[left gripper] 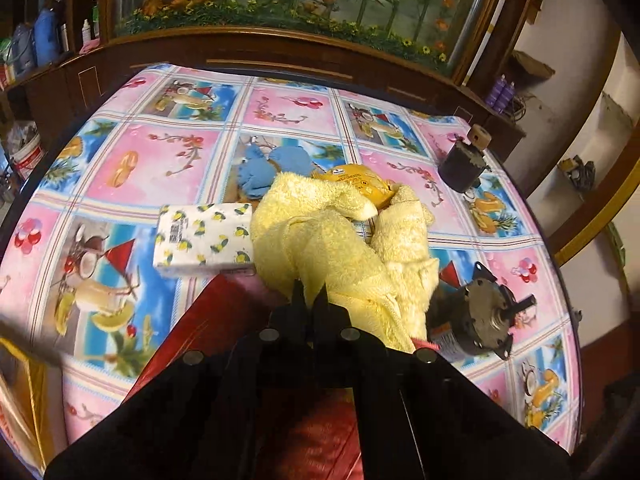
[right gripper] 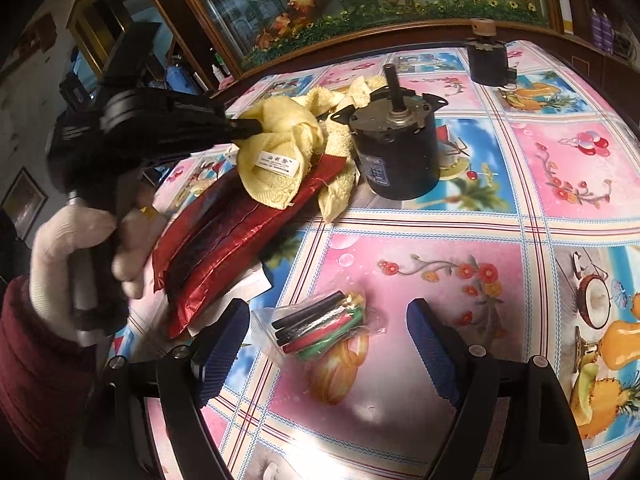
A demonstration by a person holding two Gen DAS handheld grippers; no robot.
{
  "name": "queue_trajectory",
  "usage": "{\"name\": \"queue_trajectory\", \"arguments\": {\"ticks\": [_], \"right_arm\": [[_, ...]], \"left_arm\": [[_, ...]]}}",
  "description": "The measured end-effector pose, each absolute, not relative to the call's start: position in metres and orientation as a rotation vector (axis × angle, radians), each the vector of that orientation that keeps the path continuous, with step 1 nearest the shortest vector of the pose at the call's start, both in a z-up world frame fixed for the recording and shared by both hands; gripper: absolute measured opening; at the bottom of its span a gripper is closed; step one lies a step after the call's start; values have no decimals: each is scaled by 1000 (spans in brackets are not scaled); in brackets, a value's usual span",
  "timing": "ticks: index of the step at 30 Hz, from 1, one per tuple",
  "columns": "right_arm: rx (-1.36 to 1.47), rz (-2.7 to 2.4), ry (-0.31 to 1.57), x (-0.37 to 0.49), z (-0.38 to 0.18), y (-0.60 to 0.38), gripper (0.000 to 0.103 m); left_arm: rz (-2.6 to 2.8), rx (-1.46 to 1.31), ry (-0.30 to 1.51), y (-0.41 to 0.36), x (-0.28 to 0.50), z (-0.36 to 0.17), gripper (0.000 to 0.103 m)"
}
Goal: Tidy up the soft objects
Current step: 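Grasp the yellow cloth with the left gripper, then lift the yellow cloth with left gripper while right gripper grasps the bag of sticks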
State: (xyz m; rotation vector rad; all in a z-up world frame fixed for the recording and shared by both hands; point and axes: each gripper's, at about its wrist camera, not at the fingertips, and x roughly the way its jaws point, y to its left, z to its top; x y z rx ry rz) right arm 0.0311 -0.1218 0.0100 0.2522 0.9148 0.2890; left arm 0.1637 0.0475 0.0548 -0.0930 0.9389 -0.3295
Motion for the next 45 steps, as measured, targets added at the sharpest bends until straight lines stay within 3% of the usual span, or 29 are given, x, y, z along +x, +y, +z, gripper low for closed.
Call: {"name": "queue_trajectory", "arguments": {"ticks": [6,8,10,12,16,18,20,21,23,24,25,45], "right_arm": [[192,284,916,35,9,-107,83],[172,279,913,34,9,-104,83],[178,289,909,33,9,-103,82],[186,294,906,32,9,-105,81],[184,304,904,32,9,-104,74],[184,311,904,31,9,-103,65],[185,310,905,31,9,-103,43],[185,309,906,31,9,-103,40],[195,312,907,31,9,-105,39],[200,312,906,31,9,-105,39],[206,312,903,30,10,-107,39],[232,418,793,-17,70,-98,39]], "left_arm": [[-339,-177,936,69,160,63,5],[-320,-203,943,74,162,62,17],[-273,-194,928,75,164,62,56],[-184,-143,891,70,167,62,75],[-153,-36,906,46,183,52,78],[-181,40,945,28,189,40,78],[-204,77,949,19,186,35,67],[-244,62,941,18,182,37,41],[-252,45,939,21,177,43,28],[-270,38,937,24,174,46,4],[-273,31,936,26,171,49,0],[-339,-305,612,168,5,166,0]]}}
